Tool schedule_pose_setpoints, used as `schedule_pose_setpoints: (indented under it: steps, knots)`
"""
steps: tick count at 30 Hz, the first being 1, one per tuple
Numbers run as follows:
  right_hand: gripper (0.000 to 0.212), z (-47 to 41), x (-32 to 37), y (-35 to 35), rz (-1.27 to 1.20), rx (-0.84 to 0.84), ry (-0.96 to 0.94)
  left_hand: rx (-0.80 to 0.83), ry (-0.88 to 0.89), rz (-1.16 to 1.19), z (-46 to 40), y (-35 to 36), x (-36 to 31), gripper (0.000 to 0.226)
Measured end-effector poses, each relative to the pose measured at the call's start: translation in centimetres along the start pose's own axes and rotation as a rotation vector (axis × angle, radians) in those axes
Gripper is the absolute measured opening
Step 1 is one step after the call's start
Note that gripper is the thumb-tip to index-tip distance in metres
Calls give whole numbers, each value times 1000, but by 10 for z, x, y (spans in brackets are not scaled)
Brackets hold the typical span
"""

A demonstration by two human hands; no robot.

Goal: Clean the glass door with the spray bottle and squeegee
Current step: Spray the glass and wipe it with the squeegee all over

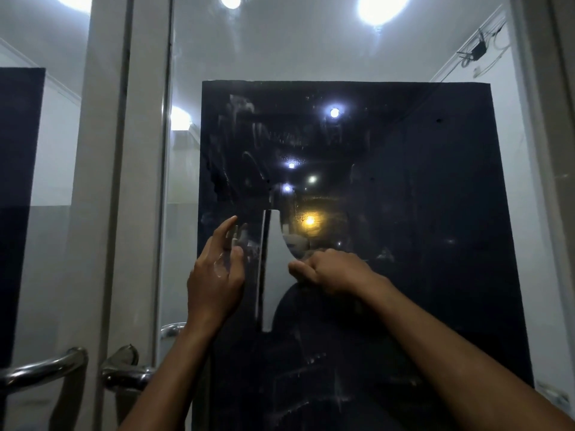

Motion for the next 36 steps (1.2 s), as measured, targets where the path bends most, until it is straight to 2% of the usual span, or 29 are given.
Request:
schedule_pose_setpoints:
  steps: [4, 9, 13, 16, 19, 21, 23, 25, 29, 33, 36]
  knots:
    - [69, 23, -67, -8, 41, 41, 138, 48, -4, 37, 8, 6, 2, 48]
    - [94, 81, -150, -39, 104, -15, 347, 66, 16, 45, 12, 10, 2, 48]
    - [99, 117, -177, -61, 56, -71, 431, 69, 37, 42, 9, 5, -1, 49]
    - [93, 115, -154, -67, -36, -197, 374, 62, 39, 44, 4, 0, -3, 49]
    - [72, 89, -102, -58, -190, -295, 265, 49, 42, 15, 1, -5, -5, 47]
    - [58, 59, -69, -56, -334, -402, 192, 32, 36, 5, -2, -12, -4, 46]
    - [53, 28, -34, -57, -561, -509, 149, 7, 28, -12, -6, -21, -1, 46]
    - [53, 0, -4, -57, -760, -578, 161, -5, 19, -21, -11, -28, 2, 48]
    - [53, -36, 28, -48, -957, -655, 265, -11, 10, -36, -21, -40, 11, 49]
    - [54, -27, 35, -18, -864, -714, 346, -33, -8, -47, -24, -53, 28, 47]
    - [54, 6, 36, 36, -765, -687, 407, -40, -27, -49, -18, -58, 45, 48]
Point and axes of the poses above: each hand's wrist, its own z-axis away from the middle knuckle, its own y-axis out of the palm, x = y × z, the point moved 7 cm from there along -z, towards the middle knuckle, and after that the axes turned 4 degrees about -y, right-handed, at the moved point
